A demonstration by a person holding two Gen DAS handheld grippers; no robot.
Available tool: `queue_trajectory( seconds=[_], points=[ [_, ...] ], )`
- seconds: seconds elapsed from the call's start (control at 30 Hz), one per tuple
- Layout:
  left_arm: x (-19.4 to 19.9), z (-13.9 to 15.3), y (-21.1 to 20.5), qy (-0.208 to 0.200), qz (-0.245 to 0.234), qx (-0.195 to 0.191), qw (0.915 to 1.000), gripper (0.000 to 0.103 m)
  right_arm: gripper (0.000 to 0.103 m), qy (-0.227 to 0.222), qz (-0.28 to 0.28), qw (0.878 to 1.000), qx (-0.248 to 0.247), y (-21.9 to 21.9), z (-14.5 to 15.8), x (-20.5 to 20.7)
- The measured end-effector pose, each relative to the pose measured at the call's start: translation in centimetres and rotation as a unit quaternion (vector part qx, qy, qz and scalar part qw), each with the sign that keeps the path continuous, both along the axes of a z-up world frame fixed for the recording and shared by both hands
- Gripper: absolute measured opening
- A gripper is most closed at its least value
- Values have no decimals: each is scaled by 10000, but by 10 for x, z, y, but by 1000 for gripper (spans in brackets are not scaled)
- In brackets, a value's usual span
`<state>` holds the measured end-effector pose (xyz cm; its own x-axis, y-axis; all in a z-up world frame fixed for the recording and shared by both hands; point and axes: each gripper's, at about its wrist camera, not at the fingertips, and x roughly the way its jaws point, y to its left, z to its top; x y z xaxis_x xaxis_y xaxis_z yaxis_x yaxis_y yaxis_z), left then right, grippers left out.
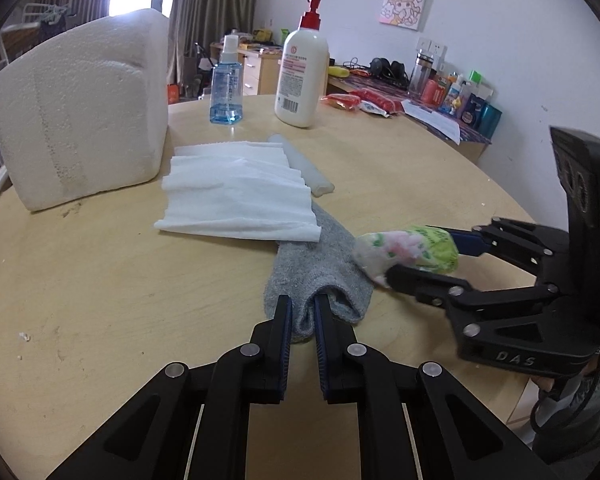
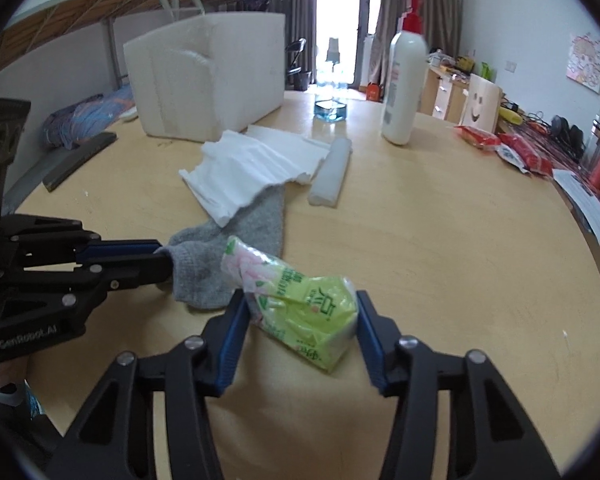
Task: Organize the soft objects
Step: 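Grasp the green wet-wipe pack with the right gripper while the left gripper holds the sock, then lift the grey sock with the left gripper while the right gripper lifts the wipe pack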
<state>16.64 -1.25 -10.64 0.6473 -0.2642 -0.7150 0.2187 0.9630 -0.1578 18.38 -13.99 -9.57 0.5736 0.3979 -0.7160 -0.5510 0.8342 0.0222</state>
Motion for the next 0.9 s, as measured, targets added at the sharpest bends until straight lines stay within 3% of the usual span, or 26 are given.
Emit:
queue_trajectory(
  seconds=[0.4, 0.43, 0.5, 0.53, 0.57, 0.73, 0.9],
  points=[
    [-33, 15, 5, -236, -287, -230, 9990, 11, 52, -168, -463, 9976, 492, -32, 20, -14],
    [-37, 18, 4, -265, -337, -192, 9989, 18, 52, -177, -467, 9975, 504, -32, 20, -15],
    [-44, 21, 3, -355, -347, -109, 9987, 50, 52, -193, -454, 9972, 564, -31, 21, -17],
    [-46, 22, 1, -391, -304, -20, 9988, 74, 52, -189, -452, 9970, 602, -32, 21, -18],
    [-46, 22, 1, -402, -276, 33, 9988, 82, 52, -192, -457, 9968, 632, -32, 21, -19],
    [-48, 25, -3, -584, -250, 97, 9979, 83, 53, -233, -467, 9962, 698, -38, 22, -25],
    [-25, 17, -15, -432, -94, 164, 9989, 83, 53, -268, -500, 9951, 810, -44, 22, -29]
  ],
)
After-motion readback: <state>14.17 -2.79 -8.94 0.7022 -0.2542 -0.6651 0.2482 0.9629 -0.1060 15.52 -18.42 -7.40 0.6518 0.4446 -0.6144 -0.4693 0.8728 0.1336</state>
